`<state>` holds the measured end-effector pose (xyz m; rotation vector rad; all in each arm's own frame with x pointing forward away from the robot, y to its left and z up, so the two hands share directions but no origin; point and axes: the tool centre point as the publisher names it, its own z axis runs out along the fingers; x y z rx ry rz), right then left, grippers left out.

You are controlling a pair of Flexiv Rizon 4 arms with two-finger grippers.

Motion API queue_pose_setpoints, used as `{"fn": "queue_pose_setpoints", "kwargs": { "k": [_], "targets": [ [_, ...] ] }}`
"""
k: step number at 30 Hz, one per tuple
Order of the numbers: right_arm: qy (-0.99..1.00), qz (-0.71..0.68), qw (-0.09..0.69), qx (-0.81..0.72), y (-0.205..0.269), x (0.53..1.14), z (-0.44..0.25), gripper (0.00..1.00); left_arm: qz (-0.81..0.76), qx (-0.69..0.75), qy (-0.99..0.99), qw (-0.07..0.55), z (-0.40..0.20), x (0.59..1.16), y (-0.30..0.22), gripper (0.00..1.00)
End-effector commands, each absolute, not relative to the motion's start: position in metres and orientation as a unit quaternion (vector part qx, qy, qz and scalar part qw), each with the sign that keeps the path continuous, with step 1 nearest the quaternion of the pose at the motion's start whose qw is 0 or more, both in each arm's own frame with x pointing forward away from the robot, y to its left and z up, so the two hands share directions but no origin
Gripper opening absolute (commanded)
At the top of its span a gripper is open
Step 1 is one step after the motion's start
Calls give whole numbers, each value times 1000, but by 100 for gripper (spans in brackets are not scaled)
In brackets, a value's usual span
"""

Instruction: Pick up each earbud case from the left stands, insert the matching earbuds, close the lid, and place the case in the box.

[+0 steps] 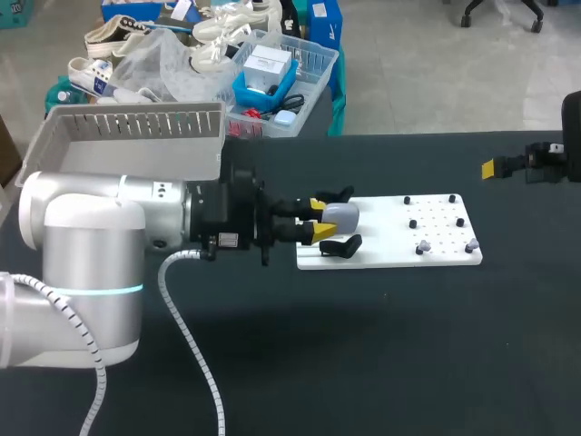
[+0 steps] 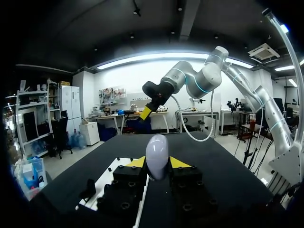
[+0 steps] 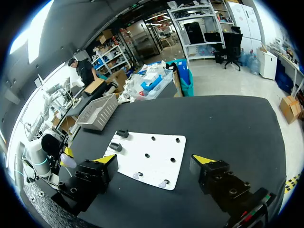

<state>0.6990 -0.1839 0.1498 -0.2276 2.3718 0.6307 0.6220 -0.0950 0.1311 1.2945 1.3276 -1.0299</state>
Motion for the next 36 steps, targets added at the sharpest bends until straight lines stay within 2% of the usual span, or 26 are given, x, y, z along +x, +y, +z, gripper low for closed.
{"fn": "queue_pose_setpoints", "kwargs": {
  "k": [1,36],
  "targets": [
    [907,243,332,-88,-185,700,149,100,-422,531,546,491,131,621,-95,0],
    [911,238,326,-90,-184,693,149,100,-460,538,524,474,118,633,-96,0]
  ]
}}
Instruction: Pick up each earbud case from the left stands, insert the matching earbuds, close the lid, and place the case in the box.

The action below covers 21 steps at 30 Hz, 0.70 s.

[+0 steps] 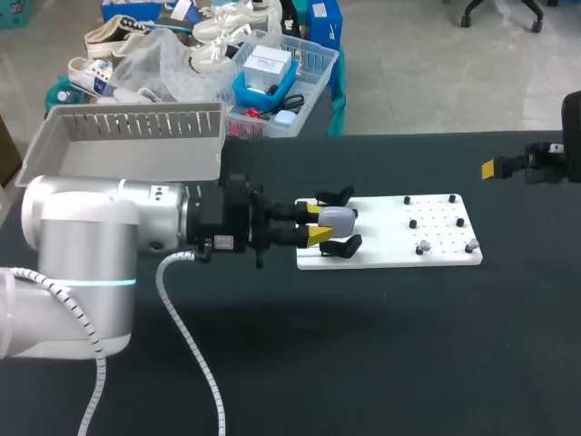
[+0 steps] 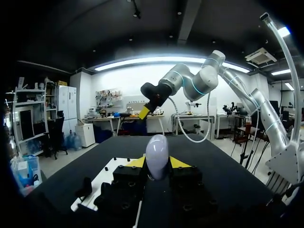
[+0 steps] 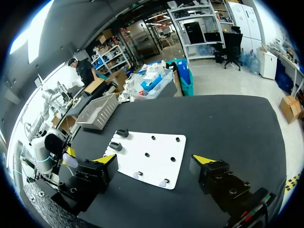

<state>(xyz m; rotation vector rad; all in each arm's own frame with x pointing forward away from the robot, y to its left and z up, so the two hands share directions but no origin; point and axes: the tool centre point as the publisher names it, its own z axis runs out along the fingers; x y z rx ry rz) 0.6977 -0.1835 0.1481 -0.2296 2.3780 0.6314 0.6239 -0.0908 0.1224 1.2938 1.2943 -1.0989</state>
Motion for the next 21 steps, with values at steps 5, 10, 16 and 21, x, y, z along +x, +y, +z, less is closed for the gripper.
{"fn": "queue_pose_setpoints", "kwargs": {
  "k": [5,10,16,21],
  "targets": [
    [915,225,319,-101,-171,679,148,100,-448,545,520,482,117,638,-99,0],
    [914,231,315,-113,-154,664,149,100,-438,544,526,485,112,642,-103,0],
    [912,231,317,-122,-139,651,151,100,-440,534,530,490,110,644,-107,0],
    [909,243,317,-118,-122,642,151,100,-439,533,528,494,108,645,-113,0]
  ]
}}
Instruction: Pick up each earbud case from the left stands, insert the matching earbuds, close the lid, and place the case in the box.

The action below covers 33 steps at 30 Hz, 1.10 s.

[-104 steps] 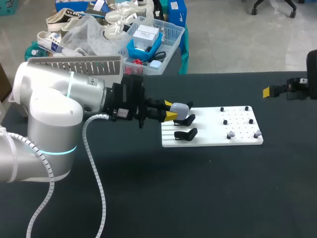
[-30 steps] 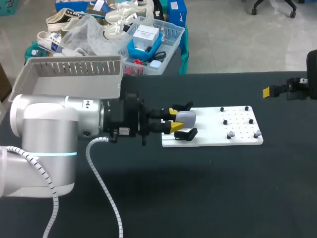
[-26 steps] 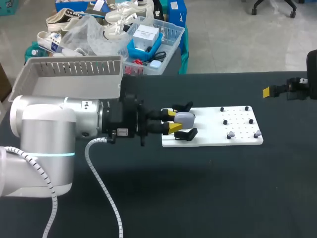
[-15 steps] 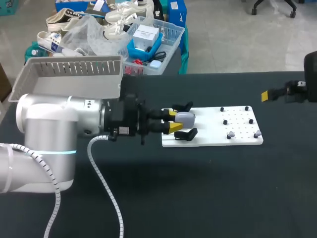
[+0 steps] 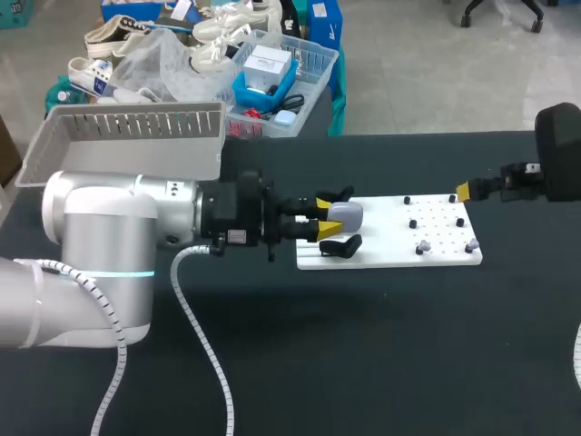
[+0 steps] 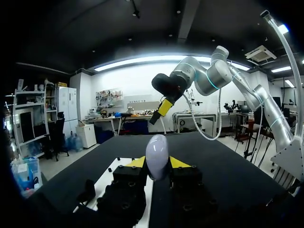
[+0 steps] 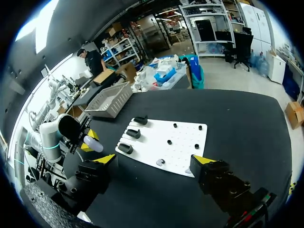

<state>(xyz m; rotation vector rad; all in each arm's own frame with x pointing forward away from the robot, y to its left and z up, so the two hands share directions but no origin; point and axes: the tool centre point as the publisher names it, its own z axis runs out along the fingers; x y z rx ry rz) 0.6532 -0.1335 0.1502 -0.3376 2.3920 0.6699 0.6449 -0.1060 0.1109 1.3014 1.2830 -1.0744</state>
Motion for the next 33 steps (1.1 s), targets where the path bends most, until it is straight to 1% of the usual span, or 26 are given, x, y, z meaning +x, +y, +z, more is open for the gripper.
{"fn": "queue_pose_setpoints", "kwargs": {
  "k": [1,9,21,33],
  "targets": [
    [909,244,316,-118,-118,639,151,100,-440,533,527,494,108,645,-113,0],
    [911,243,309,-127,-89,629,147,100,-442,536,522,495,106,644,-117,0],
    [915,258,287,-119,-57,622,144,100,-442,537,521,495,105,645,-118,0],
    [908,283,287,-114,-52,620,139,100,-442,537,521,495,105,645,-118,0]
  ]
}}
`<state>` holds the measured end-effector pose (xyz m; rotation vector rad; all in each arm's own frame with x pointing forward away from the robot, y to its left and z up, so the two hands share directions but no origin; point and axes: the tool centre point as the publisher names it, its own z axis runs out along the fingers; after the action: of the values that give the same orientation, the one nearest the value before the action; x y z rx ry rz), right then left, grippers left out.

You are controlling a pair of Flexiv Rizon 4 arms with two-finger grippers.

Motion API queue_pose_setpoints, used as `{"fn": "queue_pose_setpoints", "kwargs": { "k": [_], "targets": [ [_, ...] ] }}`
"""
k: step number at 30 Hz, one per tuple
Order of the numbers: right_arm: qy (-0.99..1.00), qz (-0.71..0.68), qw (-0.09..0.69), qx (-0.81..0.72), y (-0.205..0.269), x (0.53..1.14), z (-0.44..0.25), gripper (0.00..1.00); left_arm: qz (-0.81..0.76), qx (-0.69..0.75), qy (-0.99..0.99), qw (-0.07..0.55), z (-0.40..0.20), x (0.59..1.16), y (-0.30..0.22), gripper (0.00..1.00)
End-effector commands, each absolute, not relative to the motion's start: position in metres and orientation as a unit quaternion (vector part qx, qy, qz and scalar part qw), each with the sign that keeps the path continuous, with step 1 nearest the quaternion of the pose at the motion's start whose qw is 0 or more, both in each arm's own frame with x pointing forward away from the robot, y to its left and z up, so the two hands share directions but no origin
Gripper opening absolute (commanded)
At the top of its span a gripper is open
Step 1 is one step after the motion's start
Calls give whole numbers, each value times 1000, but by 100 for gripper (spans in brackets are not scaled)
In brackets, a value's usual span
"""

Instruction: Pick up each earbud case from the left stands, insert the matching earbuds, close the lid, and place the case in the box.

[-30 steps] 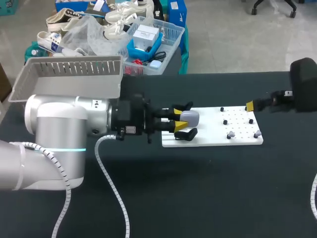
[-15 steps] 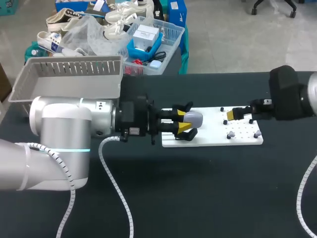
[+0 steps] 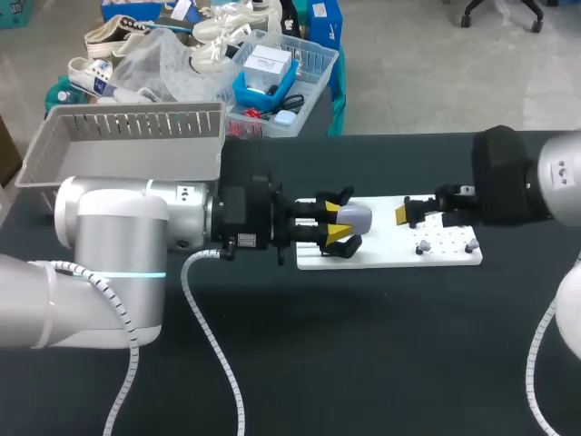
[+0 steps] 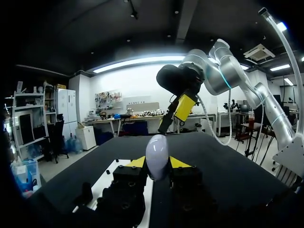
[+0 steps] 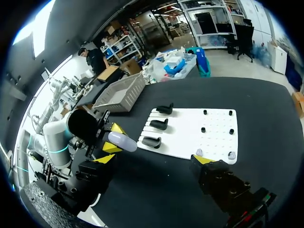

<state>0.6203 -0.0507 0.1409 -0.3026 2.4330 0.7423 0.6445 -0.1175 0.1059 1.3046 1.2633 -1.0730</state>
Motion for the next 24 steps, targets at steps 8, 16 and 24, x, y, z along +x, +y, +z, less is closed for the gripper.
{"fn": "queue_pose_setpoints", "kwargs": {
  "k": [8,16,24],
  "targets": [
    [908,283,287,-114,-52,620,139,100,-442,537,521,495,105,645,-118,0],
    [893,296,308,-143,-40,613,148,100,-442,537,521,495,105,645,-118,0],
    [900,269,308,-153,-28,601,138,100,-442,537,521,495,105,645,-118,0]
  ]
}}
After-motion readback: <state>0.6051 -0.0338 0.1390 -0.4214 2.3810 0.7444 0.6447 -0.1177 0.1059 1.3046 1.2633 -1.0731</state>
